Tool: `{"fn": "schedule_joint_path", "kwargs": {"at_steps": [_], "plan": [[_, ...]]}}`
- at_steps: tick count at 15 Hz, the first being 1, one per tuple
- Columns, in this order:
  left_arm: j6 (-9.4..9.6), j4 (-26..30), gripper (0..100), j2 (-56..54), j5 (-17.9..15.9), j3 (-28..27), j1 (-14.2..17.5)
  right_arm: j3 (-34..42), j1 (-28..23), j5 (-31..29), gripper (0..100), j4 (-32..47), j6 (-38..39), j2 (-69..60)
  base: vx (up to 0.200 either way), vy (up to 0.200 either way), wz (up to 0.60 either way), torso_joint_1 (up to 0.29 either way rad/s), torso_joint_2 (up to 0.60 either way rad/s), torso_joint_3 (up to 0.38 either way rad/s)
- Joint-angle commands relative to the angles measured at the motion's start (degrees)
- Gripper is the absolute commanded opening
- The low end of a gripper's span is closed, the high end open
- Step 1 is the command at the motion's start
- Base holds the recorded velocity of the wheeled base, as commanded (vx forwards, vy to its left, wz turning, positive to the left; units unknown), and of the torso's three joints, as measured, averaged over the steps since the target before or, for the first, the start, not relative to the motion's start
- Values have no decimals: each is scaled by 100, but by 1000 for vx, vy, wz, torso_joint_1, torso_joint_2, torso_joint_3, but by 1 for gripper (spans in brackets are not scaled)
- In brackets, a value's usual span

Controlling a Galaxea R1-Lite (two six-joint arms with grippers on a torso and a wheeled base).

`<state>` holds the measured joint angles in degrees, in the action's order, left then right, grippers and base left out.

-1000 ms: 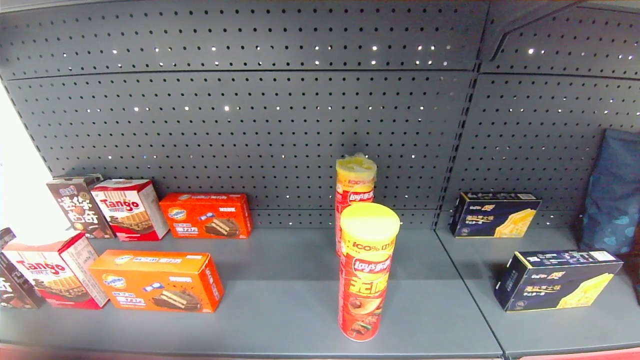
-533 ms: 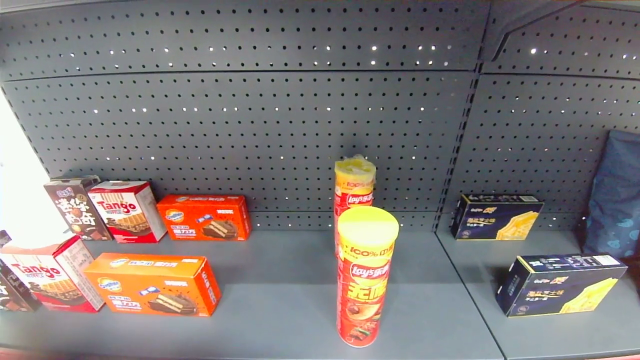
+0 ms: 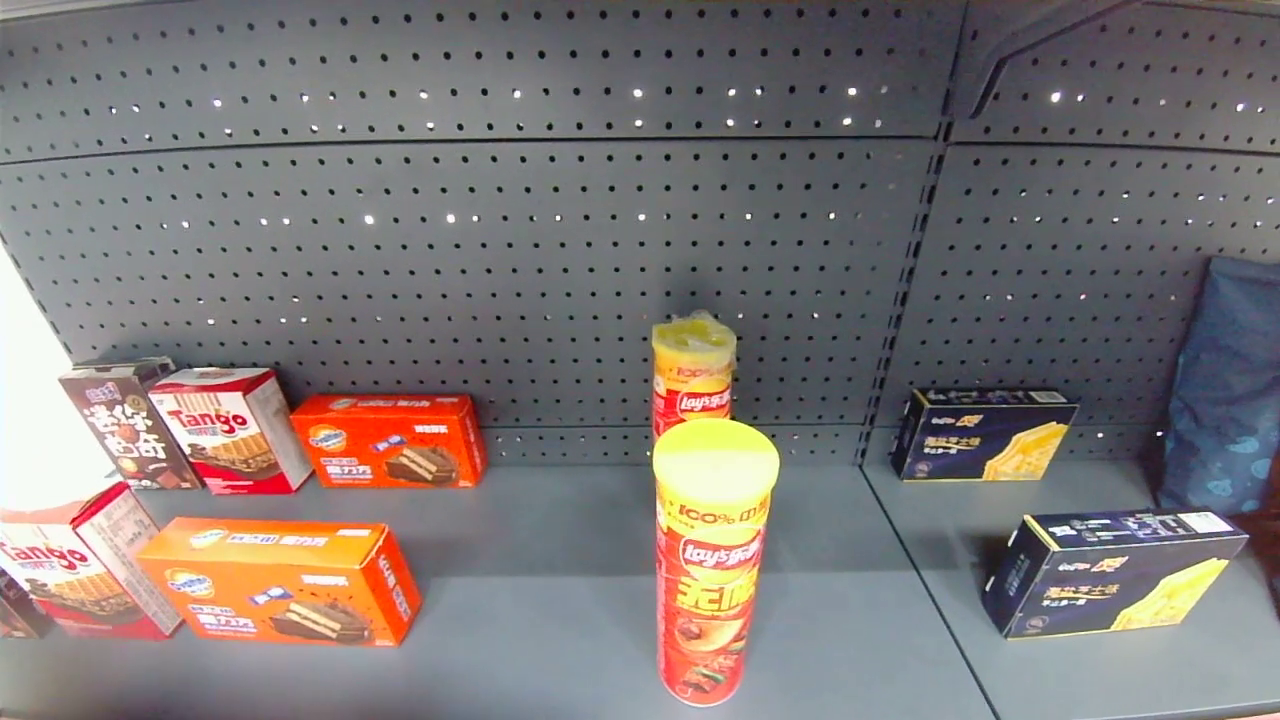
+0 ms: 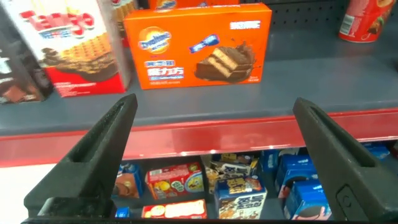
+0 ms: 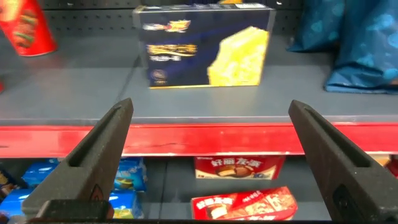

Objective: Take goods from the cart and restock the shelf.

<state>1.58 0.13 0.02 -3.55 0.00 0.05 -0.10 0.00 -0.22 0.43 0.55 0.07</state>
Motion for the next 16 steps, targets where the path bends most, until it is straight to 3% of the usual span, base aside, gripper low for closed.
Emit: {"fn": "schedule_joint_path", "kwargs": {"at_steps": [1, 16], "plan": [[0, 4, 100, -2, 3, 0, -5, 1, -9, 4, 100, -8, -2, 1, 0, 0, 0, 0, 0, 0], [0, 4, 100, -2, 3, 0, -5, 1, -9, -4, 100, -8, 7, 1, 0, 0, 0, 0, 0, 0]]}}
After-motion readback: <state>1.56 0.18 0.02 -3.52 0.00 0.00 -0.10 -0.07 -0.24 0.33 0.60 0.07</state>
